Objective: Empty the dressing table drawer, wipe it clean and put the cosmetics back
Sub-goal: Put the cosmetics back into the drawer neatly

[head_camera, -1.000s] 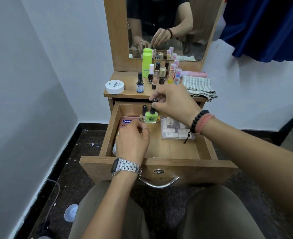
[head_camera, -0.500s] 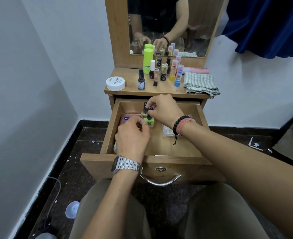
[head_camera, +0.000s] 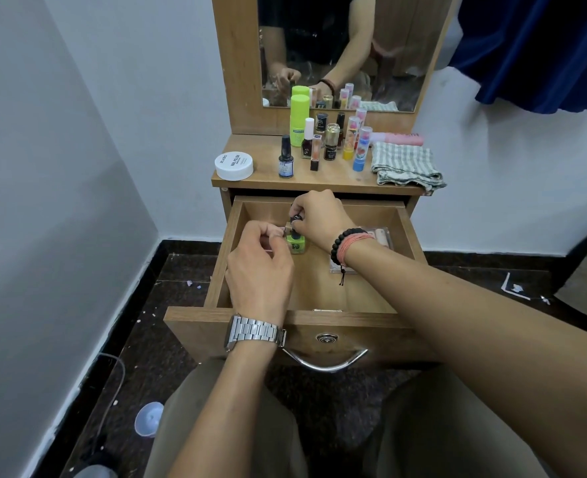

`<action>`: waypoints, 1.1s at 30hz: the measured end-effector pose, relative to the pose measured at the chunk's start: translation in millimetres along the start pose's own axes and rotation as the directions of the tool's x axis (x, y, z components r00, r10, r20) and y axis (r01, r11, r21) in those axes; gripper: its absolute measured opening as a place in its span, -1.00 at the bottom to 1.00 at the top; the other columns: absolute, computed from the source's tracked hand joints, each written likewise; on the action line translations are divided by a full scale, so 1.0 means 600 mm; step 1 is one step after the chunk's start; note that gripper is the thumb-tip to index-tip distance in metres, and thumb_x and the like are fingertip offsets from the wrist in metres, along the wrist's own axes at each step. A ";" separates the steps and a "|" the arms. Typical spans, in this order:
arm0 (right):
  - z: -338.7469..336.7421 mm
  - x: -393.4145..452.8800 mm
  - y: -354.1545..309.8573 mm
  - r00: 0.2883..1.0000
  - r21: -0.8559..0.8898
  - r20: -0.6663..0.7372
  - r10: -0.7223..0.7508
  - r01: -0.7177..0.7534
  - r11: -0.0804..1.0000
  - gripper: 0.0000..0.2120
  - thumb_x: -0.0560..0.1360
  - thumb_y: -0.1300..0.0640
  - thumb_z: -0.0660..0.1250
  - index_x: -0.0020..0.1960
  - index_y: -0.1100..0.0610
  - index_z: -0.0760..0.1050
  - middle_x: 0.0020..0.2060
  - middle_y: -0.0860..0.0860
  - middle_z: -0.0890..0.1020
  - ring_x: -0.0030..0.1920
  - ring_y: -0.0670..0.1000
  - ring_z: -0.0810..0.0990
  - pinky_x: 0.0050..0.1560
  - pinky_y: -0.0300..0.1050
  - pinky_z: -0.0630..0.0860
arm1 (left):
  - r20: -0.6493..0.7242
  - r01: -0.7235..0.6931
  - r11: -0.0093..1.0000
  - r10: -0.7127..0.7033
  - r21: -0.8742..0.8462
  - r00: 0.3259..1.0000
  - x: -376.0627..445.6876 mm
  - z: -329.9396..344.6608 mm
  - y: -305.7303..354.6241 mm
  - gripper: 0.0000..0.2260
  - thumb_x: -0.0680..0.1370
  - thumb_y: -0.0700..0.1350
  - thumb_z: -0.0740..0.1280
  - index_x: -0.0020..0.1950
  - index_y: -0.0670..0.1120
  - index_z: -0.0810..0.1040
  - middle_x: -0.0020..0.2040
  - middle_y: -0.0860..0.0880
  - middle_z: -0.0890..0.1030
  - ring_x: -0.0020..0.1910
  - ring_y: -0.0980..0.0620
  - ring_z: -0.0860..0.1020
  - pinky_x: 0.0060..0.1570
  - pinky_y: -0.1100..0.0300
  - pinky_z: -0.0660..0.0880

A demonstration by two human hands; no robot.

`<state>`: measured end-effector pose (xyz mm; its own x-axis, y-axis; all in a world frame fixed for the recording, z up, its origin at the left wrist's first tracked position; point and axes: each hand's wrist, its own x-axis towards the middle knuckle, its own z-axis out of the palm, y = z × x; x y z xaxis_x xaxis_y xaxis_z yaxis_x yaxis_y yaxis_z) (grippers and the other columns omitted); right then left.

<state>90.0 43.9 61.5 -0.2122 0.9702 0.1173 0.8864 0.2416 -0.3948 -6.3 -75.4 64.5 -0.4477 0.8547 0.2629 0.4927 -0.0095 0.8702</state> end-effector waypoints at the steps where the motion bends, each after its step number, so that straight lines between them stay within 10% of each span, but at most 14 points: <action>1: 0.001 0.002 0.000 1.000 -0.001 -0.002 0.000 0.000 1.000 -0.88 0.43 0.20 0.35 -0.13 -0.02 0.57 -0.06 0.07 0.63 0.01 0.14 0.58 -0.12 -0.18 0.40 | 0.000 0.003 1.000 -0.003 -0.003 1.000 0.000 0.000 0.000 -0.89 0.55 -0.07 0.22 -0.10 0.01 0.53 -0.22 0.06 0.66 -0.19 0.05 0.61 -0.10 0.10 0.50; 33: -0.149 -0.213 0.048 0.997 0.005 -0.075 -0.001 0.001 1.000 -0.82 0.47 0.03 0.37 0.04 0.01 0.62 -0.19 -0.13 0.64 -0.14 -0.10 0.60 -0.06 -0.14 0.53 | 0.074 -0.053 0.996 0.047 0.075 0.996 0.007 0.007 -0.010 -0.87 0.51 -0.03 0.24 -0.15 0.02 0.57 -0.17 0.11 0.67 -0.18 0.09 0.59 -0.09 0.05 0.54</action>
<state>179.3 -75.0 116.6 -0.1813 0.9658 0.1854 0.8840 0.2427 -0.3995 -8.2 -69.4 58.5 -0.3671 0.8896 0.2719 0.5702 -0.0158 0.8214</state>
